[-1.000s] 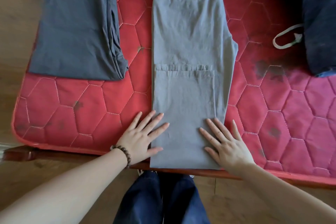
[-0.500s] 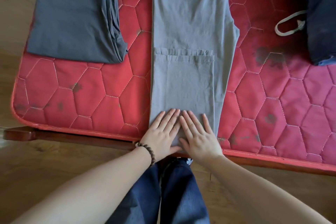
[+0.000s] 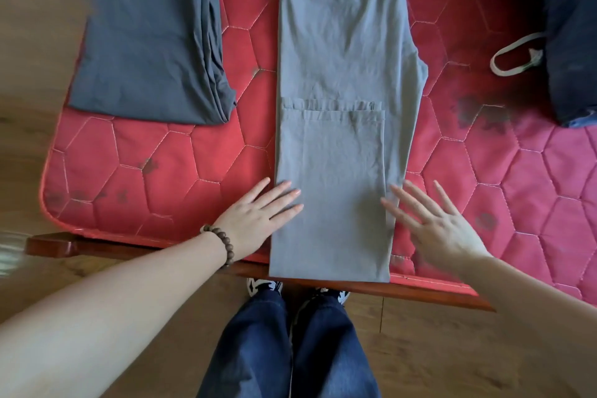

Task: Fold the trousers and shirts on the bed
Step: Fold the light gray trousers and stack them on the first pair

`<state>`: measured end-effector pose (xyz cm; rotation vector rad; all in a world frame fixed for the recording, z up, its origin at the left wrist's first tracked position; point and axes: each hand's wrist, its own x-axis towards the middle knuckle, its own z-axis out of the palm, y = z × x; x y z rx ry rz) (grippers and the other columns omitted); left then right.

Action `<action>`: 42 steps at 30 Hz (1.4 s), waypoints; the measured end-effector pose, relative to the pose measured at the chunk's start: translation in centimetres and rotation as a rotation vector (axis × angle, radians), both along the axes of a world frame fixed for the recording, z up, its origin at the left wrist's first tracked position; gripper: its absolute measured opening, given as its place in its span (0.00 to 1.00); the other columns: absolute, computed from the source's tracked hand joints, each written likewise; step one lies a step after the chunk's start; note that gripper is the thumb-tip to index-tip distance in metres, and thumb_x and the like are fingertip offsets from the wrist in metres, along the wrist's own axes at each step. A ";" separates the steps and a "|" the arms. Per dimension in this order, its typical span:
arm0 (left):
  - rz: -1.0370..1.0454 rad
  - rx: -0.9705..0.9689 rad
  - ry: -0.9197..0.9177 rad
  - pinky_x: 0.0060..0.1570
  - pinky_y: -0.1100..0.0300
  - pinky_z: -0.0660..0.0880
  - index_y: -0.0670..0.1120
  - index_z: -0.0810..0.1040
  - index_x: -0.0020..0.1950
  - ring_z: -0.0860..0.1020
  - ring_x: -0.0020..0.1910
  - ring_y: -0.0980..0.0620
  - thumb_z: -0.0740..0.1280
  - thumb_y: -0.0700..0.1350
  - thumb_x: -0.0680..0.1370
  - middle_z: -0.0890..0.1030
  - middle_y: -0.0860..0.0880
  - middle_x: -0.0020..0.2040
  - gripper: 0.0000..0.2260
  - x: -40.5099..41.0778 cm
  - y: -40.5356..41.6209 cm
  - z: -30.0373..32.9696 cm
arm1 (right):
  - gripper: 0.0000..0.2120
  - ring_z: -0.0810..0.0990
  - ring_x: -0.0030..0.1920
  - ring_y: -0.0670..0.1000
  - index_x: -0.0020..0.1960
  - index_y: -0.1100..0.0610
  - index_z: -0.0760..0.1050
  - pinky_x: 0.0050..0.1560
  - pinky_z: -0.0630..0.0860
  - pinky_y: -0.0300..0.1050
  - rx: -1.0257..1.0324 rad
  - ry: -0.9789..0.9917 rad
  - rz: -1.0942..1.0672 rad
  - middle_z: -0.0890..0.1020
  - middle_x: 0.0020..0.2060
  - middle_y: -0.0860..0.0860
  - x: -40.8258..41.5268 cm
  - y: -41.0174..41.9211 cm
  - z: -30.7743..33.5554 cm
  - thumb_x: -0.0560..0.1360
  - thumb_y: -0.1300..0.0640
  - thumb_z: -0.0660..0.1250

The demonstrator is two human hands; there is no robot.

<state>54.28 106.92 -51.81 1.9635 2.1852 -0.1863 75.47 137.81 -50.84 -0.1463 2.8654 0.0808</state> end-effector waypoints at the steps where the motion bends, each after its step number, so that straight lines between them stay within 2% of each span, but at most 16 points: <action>1: 0.024 0.021 0.038 0.70 0.41 0.61 0.47 0.67 0.73 0.62 0.74 0.42 0.48 0.36 0.74 0.67 0.44 0.74 0.28 -1.6 0.5 0.1 | 0.45 0.54 0.77 0.56 0.78 0.49 0.51 0.73 0.49 0.65 0.032 0.017 -0.041 0.54 0.77 0.53 -1.1 1.3 0.2 0.66 0.63 0.69; 4: 0.053 0.069 0.100 0.70 0.40 0.62 0.47 0.67 0.73 0.63 0.73 0.41 0.48 0.33 0.73 0.67 0.44 0.73 0.29 -5.2 2.9 0.0 | 0.50 0.52 0.77 0.56 0.78 0.47 0.48 0.74 0.50 0.65 0.060 0.024 -0.077 0.54 0.77 0.53 -4.5 3.8 0.2 0.65 0.66 0.72; 8: 0.042 0.046 0.007 0.73 0.43 0.57 0.48 0.66 0.74 0.61 0.75 0.43 0.58 0.29 0.70 0.66 0.45 0.74 0.33 -6.5 5.5 -0.2 | 0.43 0.55 0.76 0.55 0.77 0.49 0.55 0.74 0.53 0.63 0.023 -0.009 0.142 0.57 0.77 0.53 -8.2 3.4 -0.9 0.67 0.67 0.68; 12: 0.153 -0.032 -0.172 0.76 0.50 0.43 0.53 0.60 0.76 0.50 0.77 0.49 0.62 0.31 0.69 0.56 0.50 0.78 0.38 -6.8 5.5 -0.3 | 0.43 0.57 0.75 0.54 0.76 0.48 0.59 0.74 0.54 0.58 -0.146 -0.054 0.155 0.60 0.75 0.51 -9.8 3.2 -1.0 0.66 0.73 0.65; 16: 0.208 0.021 -0.343 0.75 0.52 0.43 0.51 0.70 0.72 0.56 0.77 0.51 0.65 0.38 0.69 0.63 0.49 0.76 0.30 -7.4 6.4 0.7 | 0.38 0.60 0.75 0.50 0.73 0.49 0.66 0.76 0.51 0.48 -0.404 -0.137 0.038 0.64 0.73 0.47 -11.3 4.0 0.3 0.68 0.74 0.62; 20: 0.240 0.027 -0.529 0.75 0.59 0.42 0.49 0.73 0.69 0.62 0.74 0.55 0.64 0.37 0.72 0.69 0.50 0.72 0.25 -9.3 7.1 2.8 | 0.36 0.59 0.73 0.39 0.70 0.42 0.68 0.75 0.50 0.36 -0.682 -0.349 -0.162 0.66 0.70 0.38 -13.2 5.1 3.5 0.71 0.75 0.57; 22: 0.286 -0.050 -0.642 0.75 0.61 0.45 0.50 0.73 0.69 0.62 0.74 0.56 0.61 0.36 0.74 0.71 0.51 0.71 0.24 -10.3 7.5 4.1 | 0.38 0.63 0.71 0.36 0.64 0.31 0.68 0.71 0.56 0.30 -0.763 -0.532 -0.255 0.68 0.67 0.33 -14.3 5.5 5.7 0.72 0.74 0.56; 24: 0.391 -0.153 -0.779 0.74 0.58 0.56 0.52 0.75 0.67 0.63 0.73 0.53 0.60 0.39 0.77 0.75 0.52 0.68 0.20 -11.3 7.8 5.7 | 0.38 0.73 0.66 0.43 0.58 0.24 0.70 0.67 0.68 0.36 -0.811 -0.723 -0.352 0.73 0.63 0.32 -15.5 6.1 7.9 0.74 0.70 0.53; 26: 0.509 -0.156 -1.001 0.65 0.54 0.69 0.49 0.81 0.59 0.73 0.63 0.53 0.61 0.46 0.77 0.81 0.49 0.59 0.14 -12.3 8.3 7.0 | 0.32 0.78 0.60 0.50 0.53 0.29 0.75 0.60 0.75 0.43 -0.837 -0.805 -0.428 0.80 0.57 0.38 -17.0 7.1 9.6 0.76 0.67 0.54; 28: 0.784 -0.056 -1.348 0.50 0.56 0.77 0.45 0.84 0.48 0.79 0.46 0.57 0.62 0.48 0.76 0.84 0.48 0.48 0.12 -13.7 9.3 8.2 | 0.21 0.79 0.58 0.52 0.54 0.42 0.78 0.51 0.76 0.36 -0.841 -0.738 -0.541 0.82 0.55 0.47 -18.8 8.6 10.3 0.78 0.66 0.57; 30: 1.113 0.099 -1.512 0.48 0.64 0.75 0.48 0.83 0.51 0.80 0.48 0.58 0.61 0.48 0.80 0.83 0.49 0.53 0.11 -15.5 11.0 8.5 | 0.10 0.79 0.59 0.56 0.60 0.55 0.76 0.54 0.77 0.39 -0.940 -0.573 -0.799 0.81 0.58 0.54 -20.9 10.2 9.7 0.79 0.59 0.62; 32: 1.225 0.226 -1.401 0.57 0.65 0.72 0.56 0.82 0.53 0.79 0.57 0.58 0.63 0.60 0.77 0.82 0.56 0.56 0.13 -17.2 13.0 8.1 | 0.21 0.82 0.55 0.55 0.57 0.58 0.78 0.56 0.79 0.48 -1.133 -0.414 -1.114 0.83 0.55 0.56 -23.2 10.7 8.9 0.75 0.43 0.67; 34: 1.375 0.220 -1.404 0.66 0.51 0.69 0.54 0.77 0.62 0.75 0.63 0.51 0.62 0.65 0.75 0.78 0.55 0.61 0.22 -17.7 14.6 7.2 | 0.27 0.84 0.50 0.52 0.54 0.57 0.79 0.52 0.80 0.47 -1.288 -0.315 -1.320 0.85 0.51 0.54 -25.0 10.2 7.8 0.70 0.35 0.67; 36: 1.498 0.136 -1.441 0.68 0.44 0.65 0.48 0.72 0.68 0.72 0.66 0.46 0.62 0.61 0.78 0.74 0.50 0.65 0.24 -17.4 15.6 5.6 | 0.27 0.82 0.52 0.54 0.58 0.58 0.77 0.57 0.78 0.50 -1.181 -0.328 -1.361 0.83 0.54 0.53 -25.4 9.9 6.0 0.72 0.36 0.67; 38: 1.527 0.130 -1.385 0.67 0.44 0.67 0.45 0.75 0.61 0.75 0.62 0.45 0.63 0.53 0.79 0.78 0.46 0.61 0.16 -17.0 15.9 4.1 | 0.25 0.80 0.52 0.54 0.61 0.57 0.76 0.59 0.77 0.52 -0.977 -0.346 -1.314 0.81 0.54 0.53 -24.9 9.7 4.5 0.74 0.39 0.66; 42: 1.474 0.230 -1.158 0.57 0.46 0.75 0.47 0.78 0.49 0.80 0.52 0.44 0.64 0.47 0.79 0.83 0.44 0.51 0.05 -17.1 16.2 2.2 | 0.18 0.82 0.49 0.56 0.54 0.57 0.78 0.56 0.78 0.56 -0.933 -0.352 -1.249 0.83 0.49 0.54 -25.0 10.4 3.2 0.75 0.43 0.67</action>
